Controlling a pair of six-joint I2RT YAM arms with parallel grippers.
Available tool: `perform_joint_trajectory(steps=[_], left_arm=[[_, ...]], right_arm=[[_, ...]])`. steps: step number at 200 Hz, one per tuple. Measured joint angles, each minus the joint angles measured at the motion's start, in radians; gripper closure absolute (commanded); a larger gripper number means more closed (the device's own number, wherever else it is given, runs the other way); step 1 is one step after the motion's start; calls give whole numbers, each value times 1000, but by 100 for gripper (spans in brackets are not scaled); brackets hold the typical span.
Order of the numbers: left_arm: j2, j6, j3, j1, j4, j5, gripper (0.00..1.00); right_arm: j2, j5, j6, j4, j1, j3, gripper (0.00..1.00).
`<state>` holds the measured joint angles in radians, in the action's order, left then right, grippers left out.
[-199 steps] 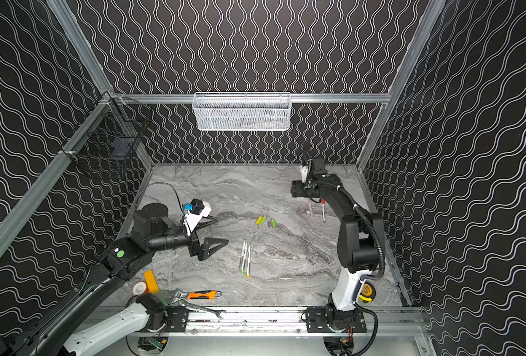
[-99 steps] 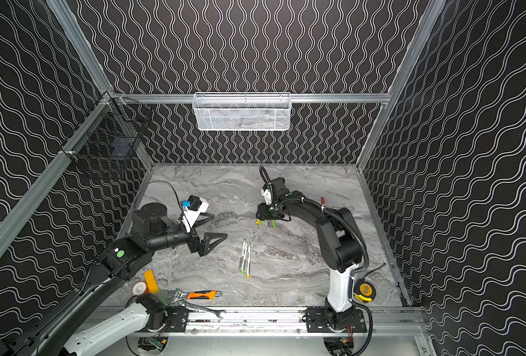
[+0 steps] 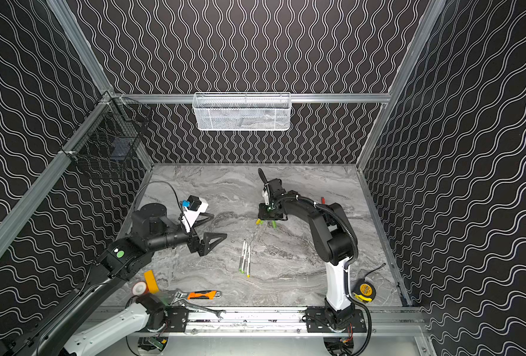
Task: Insert the pens into the pen caps
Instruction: 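Move the right gripper over the white markers nearer the robot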
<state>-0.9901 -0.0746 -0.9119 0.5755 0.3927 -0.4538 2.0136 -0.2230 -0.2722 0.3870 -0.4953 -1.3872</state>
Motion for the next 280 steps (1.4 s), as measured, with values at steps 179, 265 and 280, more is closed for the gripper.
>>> perform_joint_trajectory(steps=[179,265,280], left_arm=[[51,-24,13,-39,-20,55,1],[47,-24,13,-55,-25,51,1],[44,-24,13,-60,-25,48,1]], right_arm=[[-213,126,-36,72,-383,253,59],[-190,169,-60,107,-406,259,70],[-190,170,-60,111,-406,260,73]])
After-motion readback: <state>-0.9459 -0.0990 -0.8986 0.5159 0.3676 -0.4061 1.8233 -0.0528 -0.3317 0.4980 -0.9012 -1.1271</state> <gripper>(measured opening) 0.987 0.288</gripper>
